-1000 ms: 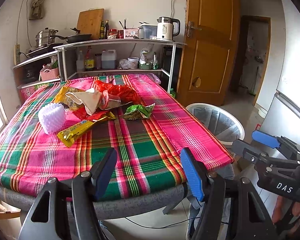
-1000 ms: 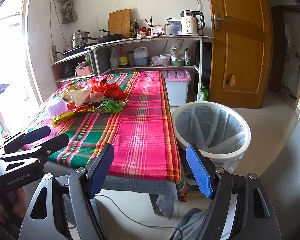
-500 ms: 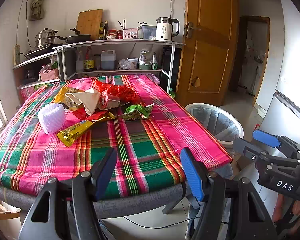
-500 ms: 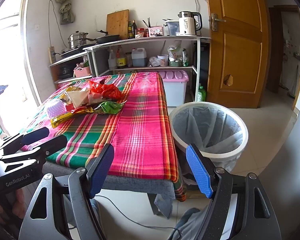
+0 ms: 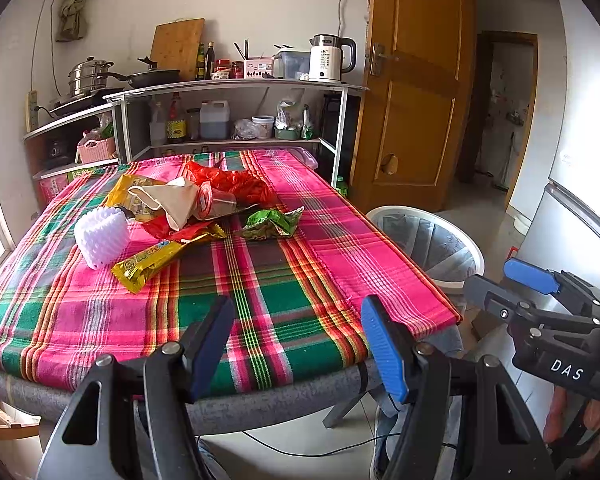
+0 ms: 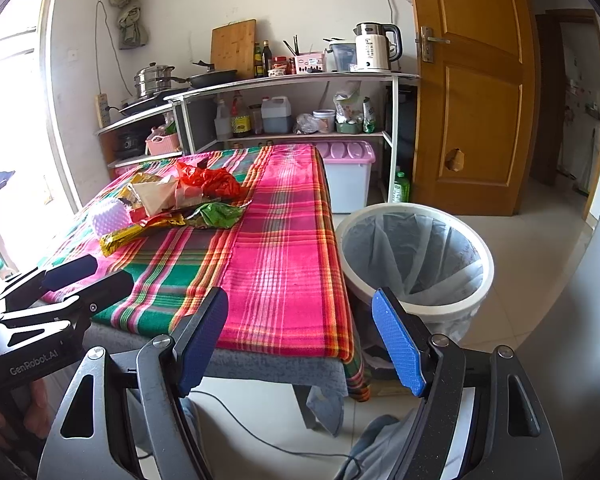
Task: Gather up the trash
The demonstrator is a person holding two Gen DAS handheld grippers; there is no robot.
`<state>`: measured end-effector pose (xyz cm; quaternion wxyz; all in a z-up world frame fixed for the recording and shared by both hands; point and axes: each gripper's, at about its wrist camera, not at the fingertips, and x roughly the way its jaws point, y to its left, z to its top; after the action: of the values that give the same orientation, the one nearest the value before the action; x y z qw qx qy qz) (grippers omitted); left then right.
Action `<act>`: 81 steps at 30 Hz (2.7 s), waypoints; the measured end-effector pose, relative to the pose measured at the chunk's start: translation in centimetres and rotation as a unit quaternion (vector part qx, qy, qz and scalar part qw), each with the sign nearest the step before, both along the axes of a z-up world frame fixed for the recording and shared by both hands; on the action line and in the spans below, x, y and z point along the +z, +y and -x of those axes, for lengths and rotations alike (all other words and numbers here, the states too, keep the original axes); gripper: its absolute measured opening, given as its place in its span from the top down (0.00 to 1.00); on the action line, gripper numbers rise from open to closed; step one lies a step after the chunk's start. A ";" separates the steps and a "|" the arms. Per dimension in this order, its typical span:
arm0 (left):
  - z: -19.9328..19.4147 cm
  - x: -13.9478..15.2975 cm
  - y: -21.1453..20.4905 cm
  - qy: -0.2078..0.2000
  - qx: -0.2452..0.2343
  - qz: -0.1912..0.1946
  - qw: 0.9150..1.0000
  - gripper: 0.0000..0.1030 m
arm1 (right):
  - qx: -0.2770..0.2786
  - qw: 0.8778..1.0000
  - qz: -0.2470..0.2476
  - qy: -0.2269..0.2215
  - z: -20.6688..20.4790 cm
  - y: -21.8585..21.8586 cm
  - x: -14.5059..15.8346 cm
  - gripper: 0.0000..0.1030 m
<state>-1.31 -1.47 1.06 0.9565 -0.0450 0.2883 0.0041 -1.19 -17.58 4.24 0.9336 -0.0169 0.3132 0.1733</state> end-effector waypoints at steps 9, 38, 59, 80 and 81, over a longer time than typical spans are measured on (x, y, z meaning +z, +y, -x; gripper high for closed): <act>0.0 0.0 0.0 0.000 0.000 0.001 1.000 0.34 | -0.001 1.000 0.000 0.001 0.0 0.0 0.0 0.27; -1.5 -1.3 2.9 0.017 0.028 0.026 0.999 0.34 | 0.024 1.000 0.004 0.014 -2.1 1.6 -0.8 0.27; -8.1 -2.2 12.3 0.045 0.061 -0.028 0.997 0.34 | 0.122 0.990 -0.007 0.064 -11.0 9.3 -1.8 0.27; -9.5 -3.8 12.4 0.084 0.035 0.005 0.996 0.68 | 0.126 0.976 -0.043 0.174 -19.3 14.4 -4.8 0.30; -9.5 -3.8 12.4 0.083 0.034 0.006 0.996 0.69 | 0.126 0.975 -0.045 0.178 -19.4 14.4 -4.9 0.38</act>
<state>8.20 10.96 -2.78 0.9281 -0.0598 0.3653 0.0390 18.19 -3.17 -0.62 0.8336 0.0174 0.4612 0.3035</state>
